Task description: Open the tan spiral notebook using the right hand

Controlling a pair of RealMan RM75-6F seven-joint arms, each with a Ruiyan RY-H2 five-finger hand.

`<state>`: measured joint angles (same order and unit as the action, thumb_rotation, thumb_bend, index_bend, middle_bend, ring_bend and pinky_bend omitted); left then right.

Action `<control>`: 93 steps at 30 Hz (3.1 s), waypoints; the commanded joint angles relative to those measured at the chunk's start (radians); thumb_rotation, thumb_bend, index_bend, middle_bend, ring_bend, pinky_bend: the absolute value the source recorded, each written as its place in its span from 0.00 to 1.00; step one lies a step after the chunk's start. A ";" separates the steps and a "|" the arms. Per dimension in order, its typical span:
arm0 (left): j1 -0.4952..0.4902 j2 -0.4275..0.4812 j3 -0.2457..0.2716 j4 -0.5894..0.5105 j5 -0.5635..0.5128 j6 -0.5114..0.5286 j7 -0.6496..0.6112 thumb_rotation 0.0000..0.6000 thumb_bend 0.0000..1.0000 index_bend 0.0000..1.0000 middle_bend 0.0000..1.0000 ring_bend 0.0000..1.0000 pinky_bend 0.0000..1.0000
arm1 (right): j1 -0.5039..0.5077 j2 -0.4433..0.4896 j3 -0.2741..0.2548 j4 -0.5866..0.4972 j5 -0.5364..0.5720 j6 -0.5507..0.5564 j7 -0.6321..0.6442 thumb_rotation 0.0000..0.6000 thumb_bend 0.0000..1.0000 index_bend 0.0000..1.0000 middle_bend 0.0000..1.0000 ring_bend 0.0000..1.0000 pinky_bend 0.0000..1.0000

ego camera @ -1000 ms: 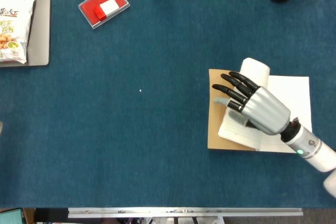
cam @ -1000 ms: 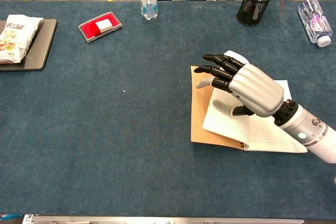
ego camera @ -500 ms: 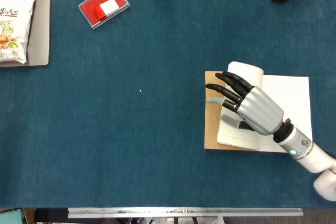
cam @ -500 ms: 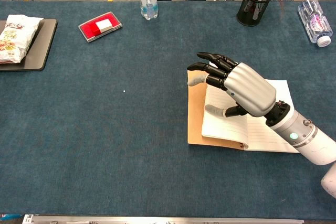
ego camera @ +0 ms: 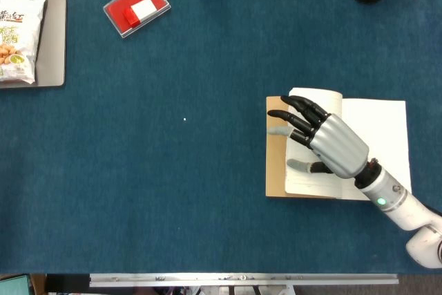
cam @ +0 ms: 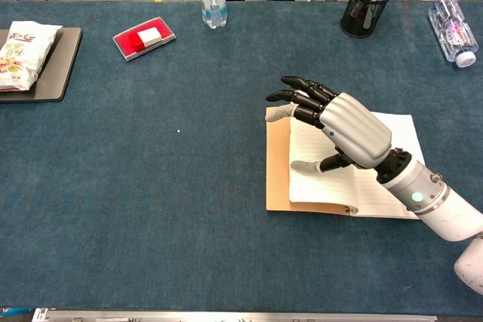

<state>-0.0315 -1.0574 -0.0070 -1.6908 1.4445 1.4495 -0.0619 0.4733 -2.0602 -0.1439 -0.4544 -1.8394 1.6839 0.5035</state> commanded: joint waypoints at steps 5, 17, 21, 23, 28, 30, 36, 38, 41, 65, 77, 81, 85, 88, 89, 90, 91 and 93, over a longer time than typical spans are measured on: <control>0.000 -0.001 0.000 -0.003 0.001 -0.001 0.009 1.00 0.30 0.66 0.61 0.57 0.72 | 0.013 0.057 0.005 -0.096 -0.014 0.057 -0.035 1.00 0.04 0.31 0.20 0.05 0.14; -0.001 -0.003 -0.002 0.000 -0.006 -0.006 0.009 1.00 0.30 0.66 0.61 0.57 0.72 | 0.010 0.148 0.004 -0.205 -0.036 0.105 -0.113 1.00 0.04 0.31 0.20 0.05 0.14; -0.001 -0.004 -0.002 0.000 -0.007 -0.007 0.014 1.00 0.30 0.66 0.61 0.57 0.72 | 0.007 0.188 0.005 -0.251 -0.049 0.134 -0.140 1.00 0.04 0.31 0.20 0.05 0.14; -0.002 -0.005 -0.002 0.002 -0.008 -0.009 0.016 1.00 0.30 0.66 0.61 0.57 0.72 | 0.009 0.211 0.009 -0.281 -0.056 0.146 -0.158 1.00 0.05 0.31 0.20 0.05 0.14; -0.002 -0.006 -0.003 0.001 -0.009 -0.008 0.016 1.00 0.30 0.66 0.61 0.57 0.72 | 0.014 0.274 0.017 -0.366 -0.074 0.166 -0.214 1.00 0.05 0.31 0.20 0.05 0.14; -0.001 -0.006 -0.003 0.001 -0.009 -0.008 0.015 1.00 0.30 0.66 0.61 0.57 0.72 | 0.016 0.303 0.020 -0.403 -0.086 0.177 -0.244 1.00 0.05 0.31 0.20 0.05 0.14; -0.002 -0.006 -0.003 0.002 -0.008 -0.009 0.016 1.00 0.30 0.66 0.61 0.57 0.72 | 0.020 0.400 0.029 -0.532 -0.124 0.201 -0.337 1.00 0.05 0.31 0.20 0.05 0.14; -0.002 -0.006 -0.003 0.002 -0.007 -0.008 0.017 1.00 0.30 0.66 0.61 0.57 0.72 | 0.016 0.435 0.031 -0.579 -0.137 0.209 -0.369 1.00 0.05 0.31 0.20 0.05 0.14; -0.002 -0.007 -0.003 0.001 -0.007 -0.009 0.020 1.00 0.30 0.66 0.61 0.57 0.72 | 0.008 0.480 0.033 -0.631 -0.147 0.211 -0.400 1.00 0.05 0.31 0.20 0.05 0.14; 0.005 -0.002 -0.010 -0.009 0.026 0.033 0.002 1.00 0.30 0.66 0.61 0.57 0.72 | -0.159 0.705 0.029 -0.870 -0.016 0.061 -0.668 1.00 0.05 0.31 0.21 0.05 0.14; -0.004 -0.031 -0.033 0.025 0.073 0.082 -0.042 1.00 0.30 0.58 0.60 0.57 0.72 | -0.298 0.774 0.068 -0.995 0.152 0.034 -0.844 1.00 0.05 0.31 0.21 0.05 0.14; -0.014 -0.039 -0.042 0.036 0.069 0.077 -0.042 1.00 0.30 0.52 0.57 0.52 0.71 | -0.350 0.786 0.086 -1.019 0.212 0.051 -0.849 1.00 0.05 0.31 0.21 0.05 0.14; -0.024 -0.048 -0.047 0.045 0.063 0.065 -0.031 1.00 0.30 0.51 0.53 0.45 0.66 | -0.385 0.786 0.113 -1.008 0.264 0.062 -0.815 1.00 0.05 0.31 0.21 0.05 0.14; -0.029 -0.054 -0.048 0.051 0.062 0.058 -0.027 1.00 0.30 0.51 0.51 0.43 0.62 | -0.401 0.786 0.133 -0.996 0.292 0.062 -0.798 1.00 0.05 0.31 0.21 0.05 0.14; -0.030 -0.054 -0.047 0.050 0.062 0.058 -0.027 1.00 0.30 0.51 0.51 0.42 0.62 | -0.403 0.787 0.139 -0.995 0.297 0.060 -0.800 1.00 0.05 0.31 0.21 0.05 0.14; -0.030 -0.053 -0.047 0.048 0.063 0.059 -0.029 1.00 0.30 0.51 0.51 0.42 0.62 | -0.406 0.789 0.148 -0.997 0.302 0.063 -0.802 1.00 0.06 0.31 0.21 0.05 0.14; -0.029 -0.051 -0.046 0.047 0.064 0.061 -0.030 1.00 0.30 0.52 0.51 0.42 0.62 | -0.408 0.790 0.153 -0.997 0.303 0.066 -0.798 1.00 0.06 0.31 0.21 0.05 0.14; -0.028 -0.048 -0.047 0.044 0.064 0.064 -0.032 1.00 0.30 0.53 0.51 0.42 0.62 | -0.412 0.795 0.162 -0.999 0.308 0.064 -0.785 1.00 0.06 0.31 0.21 0.05 0.14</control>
<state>-0.0595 -1.1050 -0.0537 -1.6464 1.5084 1.5139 -0.0940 0.0643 -1.2683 0.0135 -1.4529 -1.5347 1.7474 -0.2861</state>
